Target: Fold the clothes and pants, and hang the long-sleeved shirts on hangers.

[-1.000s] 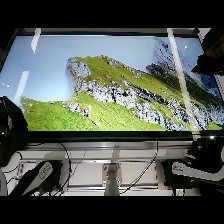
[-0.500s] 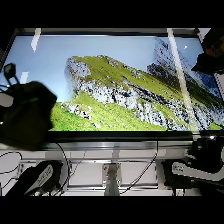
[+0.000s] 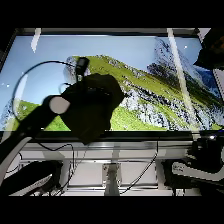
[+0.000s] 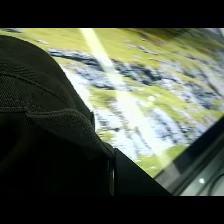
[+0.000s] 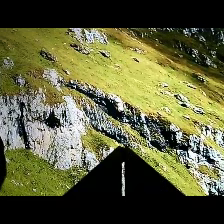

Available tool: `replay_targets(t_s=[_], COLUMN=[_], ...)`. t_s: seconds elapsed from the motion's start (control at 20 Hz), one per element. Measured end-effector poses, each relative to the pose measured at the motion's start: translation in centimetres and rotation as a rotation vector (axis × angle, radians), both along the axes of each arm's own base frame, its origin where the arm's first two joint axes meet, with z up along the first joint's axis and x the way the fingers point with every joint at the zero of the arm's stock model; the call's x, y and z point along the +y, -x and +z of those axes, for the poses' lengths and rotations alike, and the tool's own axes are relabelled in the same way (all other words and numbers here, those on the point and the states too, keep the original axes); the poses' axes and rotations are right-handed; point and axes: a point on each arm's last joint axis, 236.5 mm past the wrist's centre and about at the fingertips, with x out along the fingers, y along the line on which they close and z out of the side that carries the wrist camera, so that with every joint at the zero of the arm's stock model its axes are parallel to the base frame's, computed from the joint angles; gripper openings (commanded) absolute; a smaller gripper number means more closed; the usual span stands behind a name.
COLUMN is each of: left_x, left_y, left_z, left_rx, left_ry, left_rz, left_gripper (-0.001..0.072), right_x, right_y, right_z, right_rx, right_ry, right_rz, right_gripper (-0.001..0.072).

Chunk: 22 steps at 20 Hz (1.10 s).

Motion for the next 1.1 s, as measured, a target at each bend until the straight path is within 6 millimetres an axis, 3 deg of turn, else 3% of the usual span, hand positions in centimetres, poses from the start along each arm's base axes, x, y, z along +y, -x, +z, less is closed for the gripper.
replay_targets(t_s=[0.05,0.1,0.15,0.2,0.35,0.4,0.45,0.5,0.55,0.7,0.8,0.95,1.1], left_x=[-2.0,-3.6,-5.0,-5.9,-6.8,-6.5,-5.9,-5.0,-3.9,0.6,4.3,10.8,17.0], left_y=[0.6,0.9,1.2,1.2,0.6,0.1,-0.5,-1.4,-2.3,-4.7,-5.8,-6.2,-4.9], left_z=[-0.6,-1.1,-1.6,-1.7,-1.7,-1.3,-0.8,0.1,0.8,1.4,0.0,-4.4,-9.5], left_rx=[0.005,0.006,0.002,-0.008,-0.035,-0.045,-0.056,-0.070,-0.079,-0.104,-0.062,0.070,0.229], left_ry=[0.023,0.040,0.055,0.071,0.102,0.113,0.122,0.138,0.145,0.083,0.000,-0.151,-0.249], left_rz=[-0.013,-0.017,-0.015,-0.006,0.029,0.046,0.067,0.096,0.121,0.160,0.177,0.217,0.284], left_gripper=[0.0022,0.0150,0.0336,0.0430,0.0428,0.0396,0.0314,0.0153,0.0015,0.0010,0.0010,0.0009,0.0009], right_x=[-0.1,-0.3,-0.4,-0.5,-0.6,-0.6,-0.5,-0.2,0.2,1.8,2.8,4.9,9.1], right_y=[-0.1,-0.2,-0.3,-0.4,-0.8,-1.0,-1.1,-1.3,-1.5,-1.9,-1.6,0.0,3.5], right_z=[0.0,0.1,0.1,0.2,0.3,0.3,0.1,0.0,-0.2,-1.5,-3.5,-8.1,-13.4], right_rx=[-0.005,-0.010,-0.014,-0.018,-0.033,-0.037,-0.037,-0.038,-0.036,0.002,0.074,0.207,0.356], right_ry=[0.004,0.010,0.013,0.015,0.019,0.014,0.006,-0.009,-0.030,-0.114,-0.164,-0.263,-0.461], right_rz=[-0.004,-0.008,-0.010,-0.012,-0.019,-0.018,-0.017,-0.012,-0.006,0.025,0.052,0.125,0.216], right_gripper=[0.0051,0.0139,0.0279,0.0317,0.0315,0.0306,0.0277,0.0070,0.0023,0.0020,0.0019,0.0018,0.0018])
